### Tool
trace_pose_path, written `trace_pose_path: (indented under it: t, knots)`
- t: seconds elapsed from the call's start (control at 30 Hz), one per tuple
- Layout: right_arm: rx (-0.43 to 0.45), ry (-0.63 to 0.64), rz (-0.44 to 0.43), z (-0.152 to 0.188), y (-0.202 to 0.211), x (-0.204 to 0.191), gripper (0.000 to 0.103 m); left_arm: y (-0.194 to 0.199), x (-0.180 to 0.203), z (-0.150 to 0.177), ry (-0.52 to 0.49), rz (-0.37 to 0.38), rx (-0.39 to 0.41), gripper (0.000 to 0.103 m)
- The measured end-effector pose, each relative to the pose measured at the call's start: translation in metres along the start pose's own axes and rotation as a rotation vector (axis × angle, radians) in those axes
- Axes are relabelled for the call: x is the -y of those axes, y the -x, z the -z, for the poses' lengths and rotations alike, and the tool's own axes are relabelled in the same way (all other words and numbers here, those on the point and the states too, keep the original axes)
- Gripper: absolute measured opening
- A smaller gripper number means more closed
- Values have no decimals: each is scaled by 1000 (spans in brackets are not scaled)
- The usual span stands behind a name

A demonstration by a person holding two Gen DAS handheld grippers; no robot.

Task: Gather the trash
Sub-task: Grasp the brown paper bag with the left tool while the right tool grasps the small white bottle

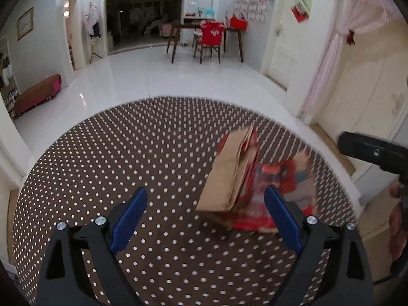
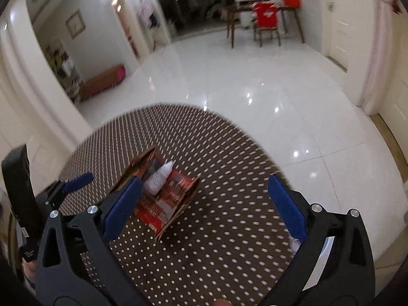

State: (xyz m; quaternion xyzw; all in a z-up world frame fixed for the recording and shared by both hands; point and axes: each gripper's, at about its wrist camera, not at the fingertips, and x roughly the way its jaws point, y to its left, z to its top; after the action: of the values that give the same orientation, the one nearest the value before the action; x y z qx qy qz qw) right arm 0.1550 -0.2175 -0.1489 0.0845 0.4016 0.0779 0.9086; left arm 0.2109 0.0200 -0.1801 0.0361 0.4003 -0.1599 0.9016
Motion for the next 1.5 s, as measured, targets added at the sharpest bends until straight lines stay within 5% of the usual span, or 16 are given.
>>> trace_pose_path:
  t: [0.23, 0.3, 0.4, 0.73, 0.77, 0.83, 0.93, 1.1, 1.23, 1.33, 1.47, 1.5]
  knots:
    - [-94, 141, 16, 0, -51, -31, 96, -29, -1, -3, -80, -32, -25, 87]
    - [-123, 196, 32, -1, -63, -40, 92, -39, -5, -6, -69, 5, -49, 59]
    - [-161, 233, 22, -4, -80, -48, 83, -48, -8, -9, -48, 48, -69, 39]
    - [-201, 277, -12, -9, -114, -72, 72, -42, -12, -3, -14, 69, -37, 30]
    - [-200, 287, -2, -7, -116, -73, 68, -36, -16, 2, -14, 67, -33, 29]
    - [-189, 297, 34, -4, -119, -71, 36, -33, -18, 5, -13, 60, -25, 26]
    - [-188, 209, 7, -3, -118, -48, 26, -27, -23, 11, -1, 77, -24, 22]
    - [-178, 182, -9, 4, -110, -35, 27, -28, -17, 8, -11, 46, -25, 31]
    - [-170, 181, -20, 3, -109, -28, 53, -35, -13, 1, -8, 44, -43, 35]
    - [-154, 188, -18, -5, -110, -24, 53, -39, -11, -5, -4, 50, -47, 34]
    - [-164, 206, -20, -15, -126, -26, 50, -43, -13, -12, 11, 85, -42, 19]
    - [-153, 219, -24, -16, -126, -28, 30, -44, -14, -12, 16, 93, -40, 15]
